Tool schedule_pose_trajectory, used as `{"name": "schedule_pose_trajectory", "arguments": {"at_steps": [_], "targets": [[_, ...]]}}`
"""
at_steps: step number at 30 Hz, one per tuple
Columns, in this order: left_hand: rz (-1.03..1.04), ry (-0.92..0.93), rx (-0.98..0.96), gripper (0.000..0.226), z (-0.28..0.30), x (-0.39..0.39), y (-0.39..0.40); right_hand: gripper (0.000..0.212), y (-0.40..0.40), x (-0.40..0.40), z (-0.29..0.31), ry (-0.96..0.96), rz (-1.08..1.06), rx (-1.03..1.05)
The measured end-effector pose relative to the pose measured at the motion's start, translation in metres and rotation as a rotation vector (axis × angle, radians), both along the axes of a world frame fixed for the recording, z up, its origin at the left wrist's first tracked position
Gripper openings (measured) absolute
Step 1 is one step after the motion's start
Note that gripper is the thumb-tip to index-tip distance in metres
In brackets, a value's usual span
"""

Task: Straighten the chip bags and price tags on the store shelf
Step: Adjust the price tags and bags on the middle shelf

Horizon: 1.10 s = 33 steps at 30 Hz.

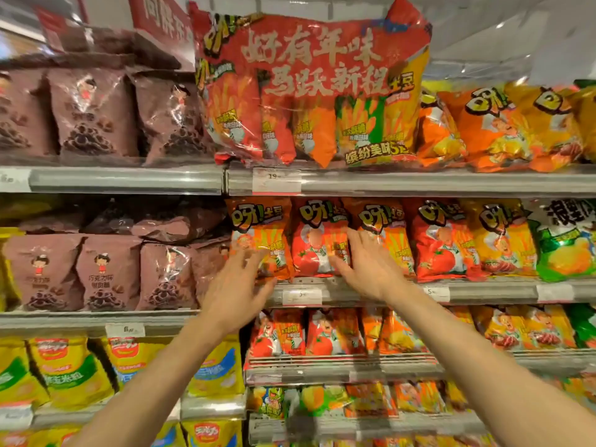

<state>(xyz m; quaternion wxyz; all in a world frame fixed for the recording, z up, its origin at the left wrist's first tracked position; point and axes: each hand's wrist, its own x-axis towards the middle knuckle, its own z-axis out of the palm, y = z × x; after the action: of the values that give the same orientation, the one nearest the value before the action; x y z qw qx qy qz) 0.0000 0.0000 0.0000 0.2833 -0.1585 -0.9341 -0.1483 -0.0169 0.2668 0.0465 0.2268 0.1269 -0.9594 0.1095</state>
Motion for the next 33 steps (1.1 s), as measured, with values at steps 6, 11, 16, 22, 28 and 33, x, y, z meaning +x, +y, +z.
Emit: {"name": "schedule_pose_trajectory", "arguments": {"at_steps": [6, 11, 16, 22, 28, 33], "targets": [[-0.058, -0.045, -0.143, 0.047, -0.033, -0.026, 0.016, 0.041, 0.011, -0.047, -0.004, 0.001, 0.206, 0.224], [-0.115, -0.025, -0.238, 0.044, -0.056, -0.037, 0.016, 0.037, 0.014, -0.067, -0.025, 0.011, 0.359, 0.290], [-0.198, 0.036, -0.304, 0.032, -0.058, -0.051, 0.019, 0.043, 0.014, -0.070, -0.041, -0.026, 0.371, 0.270], [-0.267, 0.106, -0.273, 0.033, -0.059, -0.060, 0.016, 0.034, 0.008, -0.070, -0.045, -0.015, 0.336, 0.257], [-0.288, 0.133, -0.193, 0.033, -0.065, -0.067, 0.010, 0.038, 0.007, -0.069, -0.045, -0.014, 0.325, 0.290], [-0.278, 0.115, -0.178, 0.033, -0.067, -0.070, 0.008, 0.042, 0.007, -0.069, -0.013, 0.027, 0.265, 0.209]]}}
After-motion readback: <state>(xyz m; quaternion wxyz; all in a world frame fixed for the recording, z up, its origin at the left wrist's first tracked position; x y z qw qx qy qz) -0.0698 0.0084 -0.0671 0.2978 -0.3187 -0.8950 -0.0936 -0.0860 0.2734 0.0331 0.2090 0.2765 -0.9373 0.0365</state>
